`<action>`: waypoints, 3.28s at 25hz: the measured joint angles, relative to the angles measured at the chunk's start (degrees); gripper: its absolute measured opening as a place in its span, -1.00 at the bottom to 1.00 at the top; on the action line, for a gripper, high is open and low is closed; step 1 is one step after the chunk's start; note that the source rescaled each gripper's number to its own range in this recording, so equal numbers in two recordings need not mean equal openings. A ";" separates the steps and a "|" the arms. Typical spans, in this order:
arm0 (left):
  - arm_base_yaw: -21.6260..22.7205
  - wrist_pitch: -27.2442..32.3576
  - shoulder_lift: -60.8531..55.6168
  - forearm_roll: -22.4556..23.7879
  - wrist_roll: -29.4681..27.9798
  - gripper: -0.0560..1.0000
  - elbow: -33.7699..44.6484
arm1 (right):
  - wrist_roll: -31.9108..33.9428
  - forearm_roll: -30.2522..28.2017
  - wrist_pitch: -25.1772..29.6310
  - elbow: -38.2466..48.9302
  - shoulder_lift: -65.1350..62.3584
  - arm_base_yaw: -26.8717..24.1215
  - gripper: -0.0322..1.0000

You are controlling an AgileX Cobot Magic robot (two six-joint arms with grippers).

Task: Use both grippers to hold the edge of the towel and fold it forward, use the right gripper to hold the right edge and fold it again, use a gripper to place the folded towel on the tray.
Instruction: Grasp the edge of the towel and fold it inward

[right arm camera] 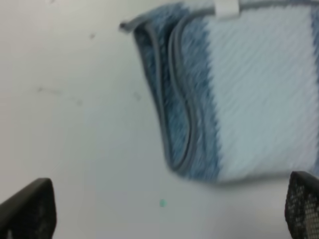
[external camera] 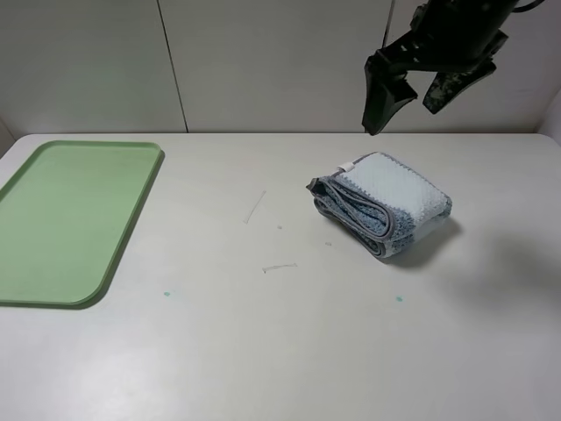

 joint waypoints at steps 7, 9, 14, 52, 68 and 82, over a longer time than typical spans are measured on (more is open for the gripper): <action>0.00 0.00 0.00 0.00 0.00 0.89 0.00 | 0.26 0.09 0.12 14.62 -16.22 0.00 1.00; 0.00 0.00 0.00 0.00 0.00 0.89 0.00 | 0.41 0.09 0.12 18.64 -21.31 0.00 1.00; 0.00 0.00 0.00 0.00 0.00 0.89 0.00 | 0.40 0.09 0.22 26.07 -32.98 0.00 1.00; 0.00 0.00 0.00 0.00 0.00 0.88 0.00 | 0.47 -2.82 -11.18 56.87 -93.62 -21.59 1.00; 0.00 0.00 0.00 0.00 0.00 0.88 0.00 | 0.47 -2.48 -11.18 56.87 -93.62 -21.69 1.00; 0.00 0.47 0.18 0.21 0.00 0.92 -0.65 | 0.47 -2.36 -11.18 56.92 -93.62 -21.69 1.00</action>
